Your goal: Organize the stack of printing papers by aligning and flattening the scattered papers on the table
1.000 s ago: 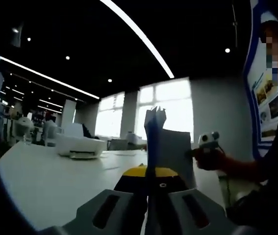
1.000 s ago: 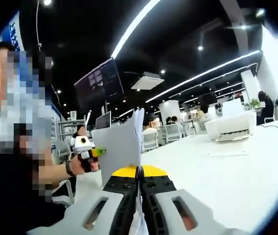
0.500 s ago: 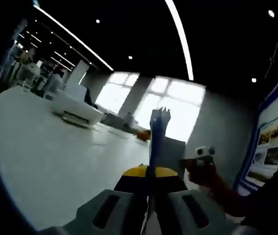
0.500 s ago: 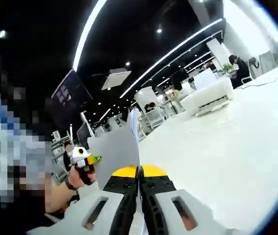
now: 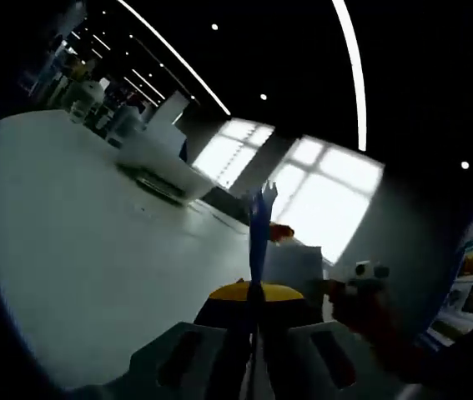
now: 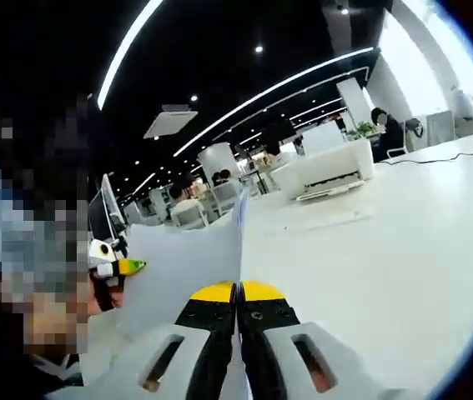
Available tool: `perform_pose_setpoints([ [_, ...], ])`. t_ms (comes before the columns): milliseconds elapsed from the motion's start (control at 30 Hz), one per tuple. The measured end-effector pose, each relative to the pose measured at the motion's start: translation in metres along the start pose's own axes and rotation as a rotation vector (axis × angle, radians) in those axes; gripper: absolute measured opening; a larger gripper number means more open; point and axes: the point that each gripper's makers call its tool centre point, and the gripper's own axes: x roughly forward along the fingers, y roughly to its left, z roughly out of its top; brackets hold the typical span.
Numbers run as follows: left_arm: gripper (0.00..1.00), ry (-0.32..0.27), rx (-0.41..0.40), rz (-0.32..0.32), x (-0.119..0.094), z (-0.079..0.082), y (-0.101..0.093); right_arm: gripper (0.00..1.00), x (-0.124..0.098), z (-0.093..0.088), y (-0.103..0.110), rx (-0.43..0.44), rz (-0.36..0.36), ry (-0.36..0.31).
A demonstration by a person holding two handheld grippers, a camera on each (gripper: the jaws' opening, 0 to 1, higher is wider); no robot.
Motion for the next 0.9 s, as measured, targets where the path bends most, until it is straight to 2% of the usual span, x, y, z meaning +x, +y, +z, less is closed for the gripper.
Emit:
perform_pose_setpoints([
  [67,0.06,0.019,0.063,0.05,0.004,-0.006,0.013,0.0,0.006,-0.006,-0.006,-0.002,-0.015,-0.001],
  [200,0.06,0.038,0.078,0.087,0.011,-0.018,0.026,0.0,0.016,-0.023,-0.018,-0.007,-0.052,0.011],
  [267,0.06,0.065,0.125,0.125,0.014,-0.027,0.036,0.0,0.021,-0.033,-0.023,-0.028,-0.069,0.024],
  [333,0.06,0.073,0.134,0.134,0.017,-0.034,0.04,0.0,0.026,-0.041,-0.024,-0.044,-0.083,0.032],
  [500,0.06,0.1,0.161,0.173,0.018,-0.04,0.042,0.0,0.035,-0.042,-0.051,-0.051,-0.1,0.041],
  [667,0.06,0.192,0.302,0.216,0.021,-0.057,0.046,0.0,0.036,-0.046,-0.061,-0.084,-0.126,0.065],
  [800,0.06,0.215,0.356,0.242,0.025,-0.066,0.044,0.0,0.035,-0.049,-0.07,-0.113,-0.152,0.084],
  [833,0.07,0.222,0.365,0.254,0.029,-0.062,0.055,0.0,0.035,-0.05,-0.075,-0.125,-0.175,0.095],
  [900,0.07,0.234,0.383,0.268,0.029,-0.063,0.059,0.0,0.034,-0.055,-0.083,-0.177,-0.223,0.133],
])
